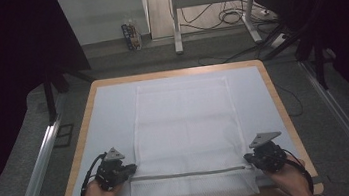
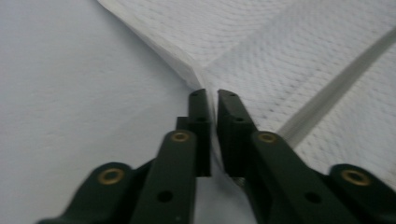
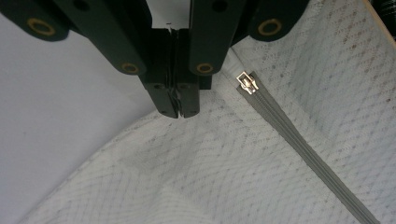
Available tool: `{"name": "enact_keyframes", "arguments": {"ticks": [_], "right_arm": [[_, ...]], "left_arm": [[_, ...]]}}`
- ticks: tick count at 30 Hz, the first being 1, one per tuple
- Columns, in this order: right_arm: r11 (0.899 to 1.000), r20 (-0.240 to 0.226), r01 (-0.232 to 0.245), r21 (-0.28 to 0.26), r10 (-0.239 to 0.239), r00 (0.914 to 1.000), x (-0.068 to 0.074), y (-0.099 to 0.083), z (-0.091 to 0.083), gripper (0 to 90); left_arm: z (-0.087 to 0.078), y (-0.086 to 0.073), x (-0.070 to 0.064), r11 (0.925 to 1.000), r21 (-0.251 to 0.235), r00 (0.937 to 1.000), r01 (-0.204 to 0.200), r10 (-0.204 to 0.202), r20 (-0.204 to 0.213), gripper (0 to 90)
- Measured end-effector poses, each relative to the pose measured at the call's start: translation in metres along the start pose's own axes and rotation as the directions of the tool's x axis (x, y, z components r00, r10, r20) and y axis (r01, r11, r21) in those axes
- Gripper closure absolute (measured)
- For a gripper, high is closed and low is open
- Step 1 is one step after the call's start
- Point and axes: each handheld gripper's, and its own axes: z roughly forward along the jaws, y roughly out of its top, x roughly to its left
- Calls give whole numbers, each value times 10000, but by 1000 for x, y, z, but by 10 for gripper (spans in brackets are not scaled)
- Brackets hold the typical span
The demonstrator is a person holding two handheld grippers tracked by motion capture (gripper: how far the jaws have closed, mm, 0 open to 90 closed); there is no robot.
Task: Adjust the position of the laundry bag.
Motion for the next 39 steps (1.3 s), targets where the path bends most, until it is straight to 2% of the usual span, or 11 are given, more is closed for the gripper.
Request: {"name": "enact_keyframes", "arguments": {"ticks": [5,9,15,19,21,25,29,31,39], "right_arm": [[9990,211,82,-441,-72,9998,-1,1,-2,667],[9982,199,74,-601,-62,9998,-3,1,0,498],[9961,156,-16,-878,30,9999,-5,1,1,321],[9946,-5,7,-1033,-7,10000,-6,2,-1,281],[9938,-121,-29,-1111,16,9999,-5,1,-2,261],[9939,-256,-152,-1096,124,9996,-2,-3,-3,213],[9920,-629,-633,-1096,566,9964,-1,-7,-6,132],[9922,-569,-741,-999,687,9960,-1,-10,-6,114],[9908,-531,-1136,-731,1098,9925,0,-19,-9,100]], "left_arm": [[-2,0,3,9980,-544,9994,328,-333,-86,577],[0,0,4,9965,-816,9993,191,-216,-311,402],[1,0,3,9935,-1136,9992,-16,-29,-391,242],[-1,0,3,9935,-1132,9997,107,-132,-221,195],[-2,-1,2,9946,-1033,9996,119,-144,-236,141],[-5,-2,-1,9950,-994,9995,-125,95,-299,96],[-7,-5,-7,9954,-859,9982,-429,389,-467,96],[-7,-7,-8,9954,-756,9969,-580,537,-571,97],[-6,-7,-10,9953,-689,9957,-687,641,-661,98]]}}
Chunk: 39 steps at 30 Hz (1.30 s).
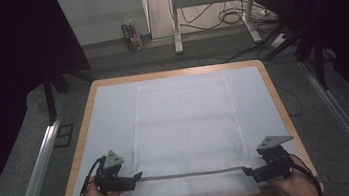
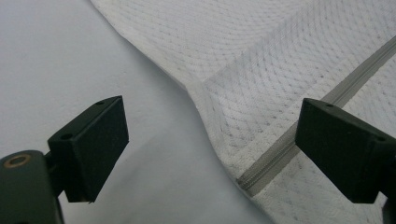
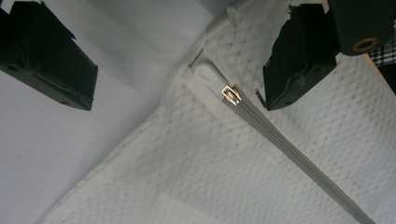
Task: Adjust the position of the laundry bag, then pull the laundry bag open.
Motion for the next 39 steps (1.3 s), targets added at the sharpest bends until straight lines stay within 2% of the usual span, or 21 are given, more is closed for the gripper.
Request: {"name": "enact_keyframes", "arguments": {"ticks": [9,16,19,22,25,28,31,36,39], "right_arm": [[10000,17,38,-26,-38,10000,1,-1,-1,93],[9962,153,789,376,-795,9967,8,-6,3,95],[9915,81,1119,665,-1127,9936,11,-7,8,80],[9854,244,1411,955,-1440,9893,14,-7,15,53],[9870,95,1367,845,-1380,9904,11,-8,16,64],[9863,74,1376,914,-1388,9903,13,-7,15,132],[9846,-29,1469,946,-1473,9891,17,-6,13,248],[9862,-85,1375,925,-1373,9905,20,-4,11,392],[9882,-79,1314,789,-1311,9913,21,-5,10,512]], "left_arm": [[1,0,0,9999,55,9999,-108,108,-74,98],[2,0,-2,9995,168,9996,-251,254,-146,98],[3,0,-2,9992,227,9994,-323,326,-145,98],[4,0,-2,9991,258,9993,-338,342,-150,99],[4,0,-3,9986,311,9990,-417,422,-159,99],[5,1,-4,9983,331,9987,-486,491,-154,100],[5,1,-5,9979,347,9984,-542,548,-167,100],[6,2,-6,9976,372,9981,-576,583,-177,100],[7,2,-6,9974,367,9979,-622,629,-170,100]]}}
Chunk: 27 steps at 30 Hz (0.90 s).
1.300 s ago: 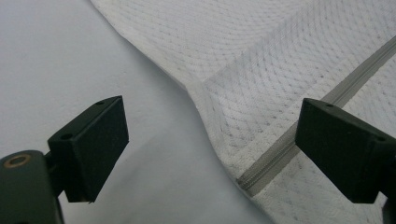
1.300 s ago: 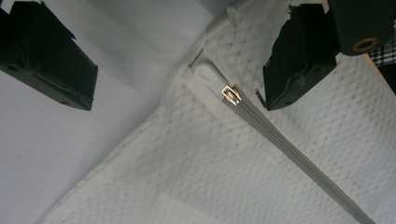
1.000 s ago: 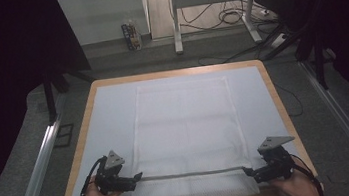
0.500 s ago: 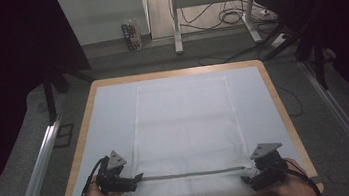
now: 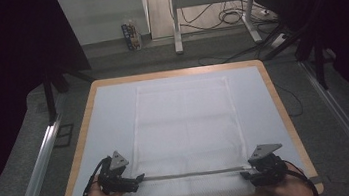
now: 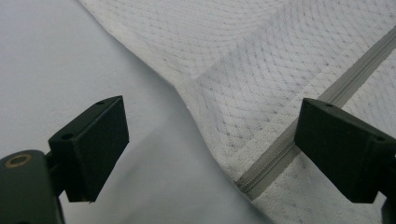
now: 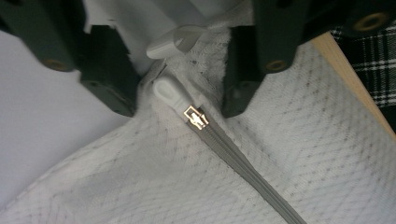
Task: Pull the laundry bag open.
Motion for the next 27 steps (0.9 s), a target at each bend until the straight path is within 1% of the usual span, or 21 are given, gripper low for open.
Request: {"name": "enact_keyframes", "arguments": {"ticks": [2,5,8,12,15,16,20,22,23,25,27], "right_arm": [[9999,-82,110,-118,-111,9999,0,0,0,616],[9989,-144,411,-228,-414,9990,2,0,-1,714],[9975,-183,664,-260,-668,9976,4,0,-1,763],[9944,-190,1017,-271,-1022,9946,5,1,-1,774],[9914,132,1291,-213,-1288,9916,8,2,-2,795],[9899,242,1403,-184,-1398,9899,9,3,-3,795],[9901,215,1369,-309,-1363,9904,8,3,-4,793],[9902,240,1367,-275,-1360,9904,8,2,-3,783],[9916,194,1279,-190,-1275,9916,8,2,-2,774],[9928,198,1176,-208,-1172,9929,7,1,-3,717],[9953,117,950,-213,-947,9954,4,0,-3,616]], "left_arm": [[0,0,0,10000,-12,10000,-1,1,-17,101],[-1,0,0,10000,-56,10000,0,0,-21,101],[-1,1,-1,10000,-58,10000,-22,22,-31,101],[-1,1,-2,10000,-34,10000,-70,70,-21,101],[0,1,-1,10000,-18,10000,-79,79,-18,101],[0,1,-2,10000,-30,10000,-74,74,-23,101],[0,2,-2,9999,-101,10000,-73,73,34,101],[0,3,-3,9999,-66,9999,-111,111,24,101],[0,3,-3,9999,-53,9999,-108,108,25,101],[0,2,-3,9999,-45,9999,-107,107,5,101],[0,2,-2,9999,-76,10000,-82,82,17,101]]}}
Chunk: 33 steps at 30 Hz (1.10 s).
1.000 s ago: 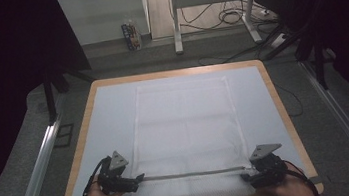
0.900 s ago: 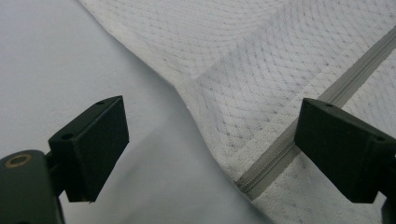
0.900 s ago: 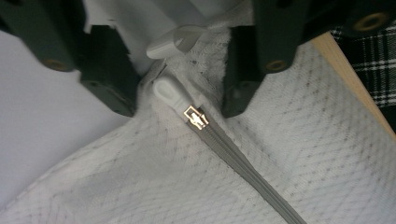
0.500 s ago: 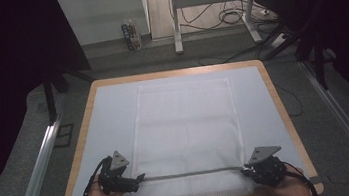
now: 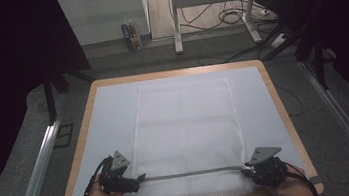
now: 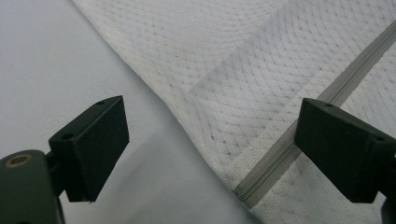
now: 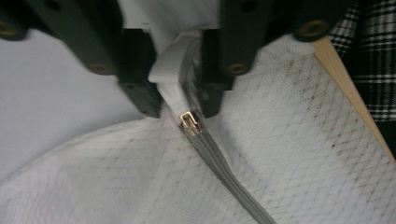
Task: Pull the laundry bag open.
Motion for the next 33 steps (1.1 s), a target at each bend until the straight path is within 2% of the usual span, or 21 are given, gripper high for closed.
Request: {"name": "enact_keyframes", "arguments": {"ticks": [1,3,5,7,10,11,12,14,15,16,18,19,22,23,26,28,33], "right_arm": [[9999,-25,-115,49,115,9999,-1,-1,-1,562],[9989,-395,-449,103,452,9982,-4,-3,0,454],[9988,-753,-489,61,492,9959,-3,-4,1,367],[9995,-556,-302,126,309,9980,0,-4,2,364],[9981,-334,-583,202,589,9977,3,-4,1,374],[9973,-261,-687,244,693,9973,4,-4,0,396],[9960,-72,-863,247,865,9962,5,-4,-1,454],[9920,172,-1240,233,1236,9922,5,-5,-4,619],[9910,151,-1327,189,1325,9911,4,-6,-5,676],[9908,151,-1344,169,1341,9908,4,-7,-5,741],[9932,135,-1145,220,1142,9934,6,-6,-5,805],[9948,188,-992,250,987,9949,7,-5,-5,808],[9946,29,-1020,178,1020,9948,5,-5,-6,810],[9960,54,-888,122,888,9960,5,-5,-7,809],[9980,196,-537,-327,544,9983,6,-4,-11,809],[9973,305,-401,-617,420,9987,6,-3,-14,809],[9975,366,-253,-657,278,9989,7,-2,-15,809]], "left_arm": [[0,0,0,10000,0,10000,11,-11,3,101],[0,0,0,10000,18,10000,17,-17,-7,101],[0,0,0,10000,53,10000,-6,6,1,101],[0,0,0,10000,86,10000,-20,20,-12,101],[0,-1,0,10000,95,10000,-18,19,-50,101],[0,-1,0,10000,83,10000,-3,3,-31,101],[0,-1,0,9999,98,10000,-23,24,-34,101],[0,-1,0,9999,110,10000,-28,28,-42,101],[0,0,0,9999,129,10000,-62,62,-39,101],[0,0,-1,9999,132,10000,-73,73,-35,101],[1,0,-1,9999,87,10000,-74,74,-13,101],[0,1,-1,10000,60,10000,-61,61,8,101],[0,2,-1,10000,-6,9999,45,-45,112,101],[0,2,-1,9999,-49,9998,107,-106,160,101],[0,5,-2,9997,-170,9992,199,-193,352,100],[0,8,-3,9996,-225,9988,183,-173,460,99],[2,17,-10,9988,-488,9955,41,5,952,60]]}}
